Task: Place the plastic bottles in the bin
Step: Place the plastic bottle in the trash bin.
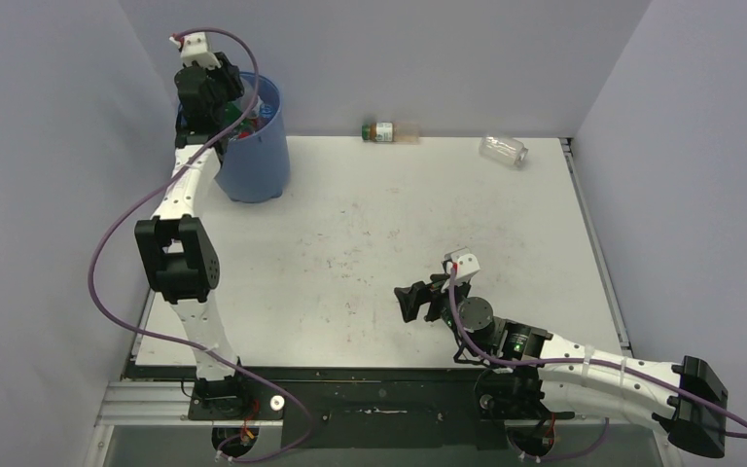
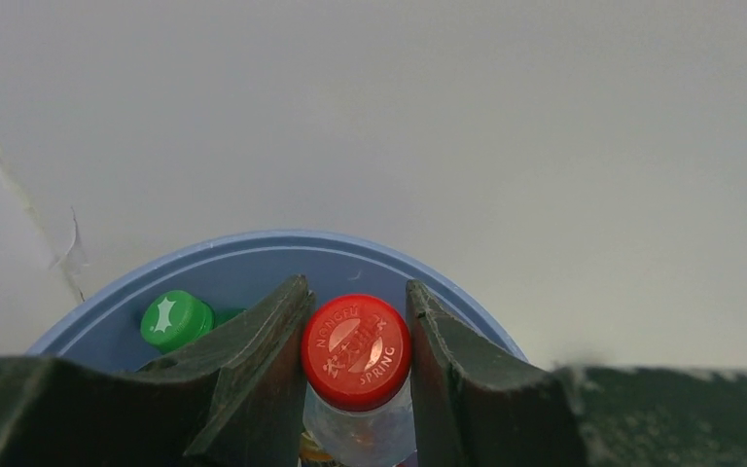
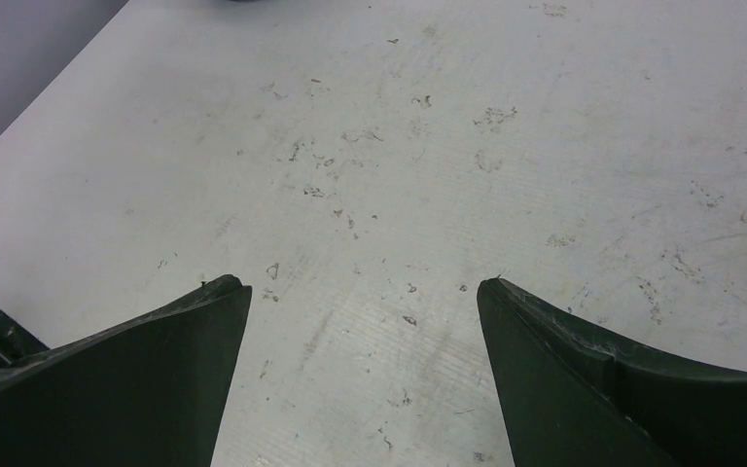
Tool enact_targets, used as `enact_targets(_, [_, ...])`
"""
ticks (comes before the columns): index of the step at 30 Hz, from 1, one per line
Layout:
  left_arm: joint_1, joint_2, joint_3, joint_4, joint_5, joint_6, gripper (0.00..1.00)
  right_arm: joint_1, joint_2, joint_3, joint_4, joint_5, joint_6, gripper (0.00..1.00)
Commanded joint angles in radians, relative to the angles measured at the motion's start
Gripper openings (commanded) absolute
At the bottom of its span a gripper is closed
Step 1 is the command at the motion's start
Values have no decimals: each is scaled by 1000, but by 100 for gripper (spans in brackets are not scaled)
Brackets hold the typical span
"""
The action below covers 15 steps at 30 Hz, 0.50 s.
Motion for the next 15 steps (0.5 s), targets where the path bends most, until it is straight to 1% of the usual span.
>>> enact_targets(1, [11,-24,-103,-3,101,-56,13,-7,-16,25,1,2,13,90])
enact_targets(2, [12,-37,-122,31,114,-76,11,-7,-19,25,-1,4,14,90])
enact_targets(4, [12,-60,-135,73,142,-105,2,-7,-23,24,-2,5,14,90])
enact_targets(5, [10,-70,-133,85,150,-110,0,-7,-25,25,-1,5,15,90])
enact_targets(10, [-1,-187,-168,174,53,-81,0,-7,-30,28,-6,-4,18,90])
enact_targets(15, [-5,-299,-160,140,-52,12,0,-7,-45,24,-5,-5,19,90])
